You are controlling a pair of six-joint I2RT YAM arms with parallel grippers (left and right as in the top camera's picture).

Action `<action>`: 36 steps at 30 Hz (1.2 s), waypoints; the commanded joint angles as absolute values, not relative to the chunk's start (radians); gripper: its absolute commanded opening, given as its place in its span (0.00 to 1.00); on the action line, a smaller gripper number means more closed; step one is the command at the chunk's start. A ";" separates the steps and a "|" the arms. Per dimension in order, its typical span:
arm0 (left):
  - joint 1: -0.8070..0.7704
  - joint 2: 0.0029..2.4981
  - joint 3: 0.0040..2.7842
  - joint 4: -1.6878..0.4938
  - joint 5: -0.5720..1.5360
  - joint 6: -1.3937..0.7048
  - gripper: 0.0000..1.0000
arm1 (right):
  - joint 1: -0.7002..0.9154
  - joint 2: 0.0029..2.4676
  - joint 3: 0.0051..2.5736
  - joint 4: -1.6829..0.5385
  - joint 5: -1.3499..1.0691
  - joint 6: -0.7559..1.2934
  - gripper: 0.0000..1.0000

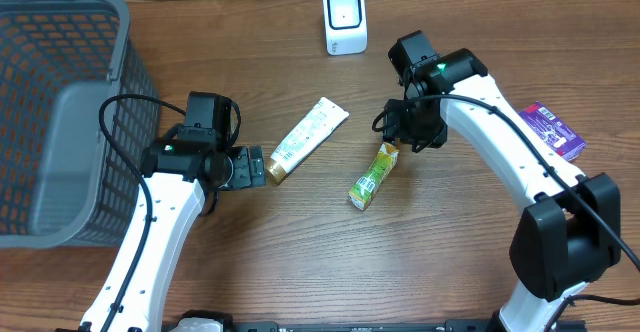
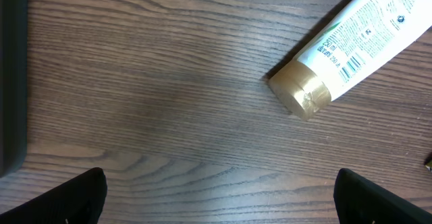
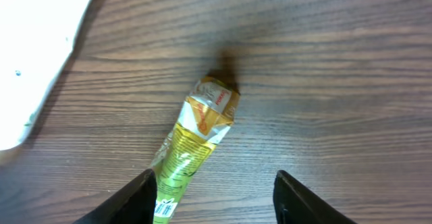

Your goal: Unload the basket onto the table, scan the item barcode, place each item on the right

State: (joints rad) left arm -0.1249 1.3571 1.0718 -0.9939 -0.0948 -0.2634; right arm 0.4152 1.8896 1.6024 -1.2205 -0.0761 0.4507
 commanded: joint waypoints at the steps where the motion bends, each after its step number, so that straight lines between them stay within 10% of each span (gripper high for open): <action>1: -0.131 1.361 1.068 -0.990 -0.104 -0.277 1.00 | 0.433 1.869 1.528 -1.182 -0.092 0.546 0.40; 6: -0.131 1.361 1.068 -0.990 -0.104 -0.277 1.00 | 0.447 1.868 1.447 -1.106 -0.092 0.631 0.04; 36: -0.131 1.361 1.068 -0.990 -0.104 -0.277 0.99 | 0.471 1.871 1.243 -0.822 -0.194 0.686 0.04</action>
